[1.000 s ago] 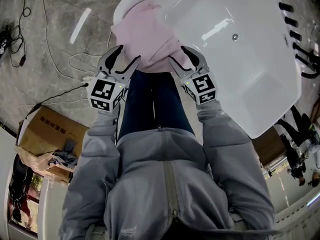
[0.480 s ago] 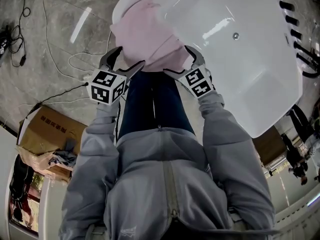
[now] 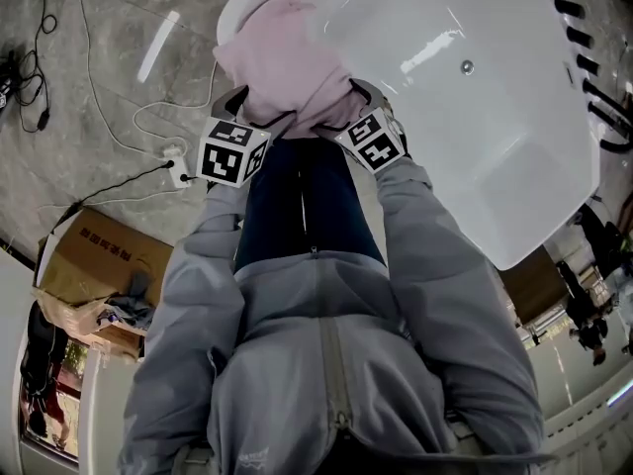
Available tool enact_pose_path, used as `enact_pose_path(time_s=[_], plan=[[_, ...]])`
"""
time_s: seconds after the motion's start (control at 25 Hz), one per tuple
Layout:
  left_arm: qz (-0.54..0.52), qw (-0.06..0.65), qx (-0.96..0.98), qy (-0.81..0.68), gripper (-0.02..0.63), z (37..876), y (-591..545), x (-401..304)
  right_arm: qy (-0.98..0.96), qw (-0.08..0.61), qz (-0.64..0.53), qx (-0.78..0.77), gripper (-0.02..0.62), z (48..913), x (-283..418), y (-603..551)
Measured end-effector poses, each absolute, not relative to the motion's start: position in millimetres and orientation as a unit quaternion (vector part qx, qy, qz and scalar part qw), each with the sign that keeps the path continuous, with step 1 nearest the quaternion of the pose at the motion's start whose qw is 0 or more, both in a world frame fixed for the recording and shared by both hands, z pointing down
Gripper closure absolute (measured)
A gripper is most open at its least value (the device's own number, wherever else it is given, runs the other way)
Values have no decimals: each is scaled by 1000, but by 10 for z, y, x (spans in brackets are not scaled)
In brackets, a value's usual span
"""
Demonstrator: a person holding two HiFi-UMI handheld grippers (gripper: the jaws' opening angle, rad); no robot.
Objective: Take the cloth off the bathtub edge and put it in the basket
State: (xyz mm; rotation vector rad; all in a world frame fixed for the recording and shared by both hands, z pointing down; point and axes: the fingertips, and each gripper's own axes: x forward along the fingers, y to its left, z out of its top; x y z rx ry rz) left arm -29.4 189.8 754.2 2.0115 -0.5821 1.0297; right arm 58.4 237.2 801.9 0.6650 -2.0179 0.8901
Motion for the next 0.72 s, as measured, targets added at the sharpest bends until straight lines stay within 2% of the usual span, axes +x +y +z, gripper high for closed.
enact_pose_path(time_s=[0.48,0.56,0.64,0.72], plan=[[412,387,792,-232,218,7614,1961,-207,-793,397,391,246,77,8109,473,2358],[406,397,790,-234,219,7616,1990,-193,-804,401,372,234,116,8050,406,2347],[406,398,789,-232,224,7601,2015,-182,-817,404,343,224,187,7962,314,2329],[405,397,791,-227,296,7551,2039,-158,-827,406,317,226,245,7863,253,2293]])
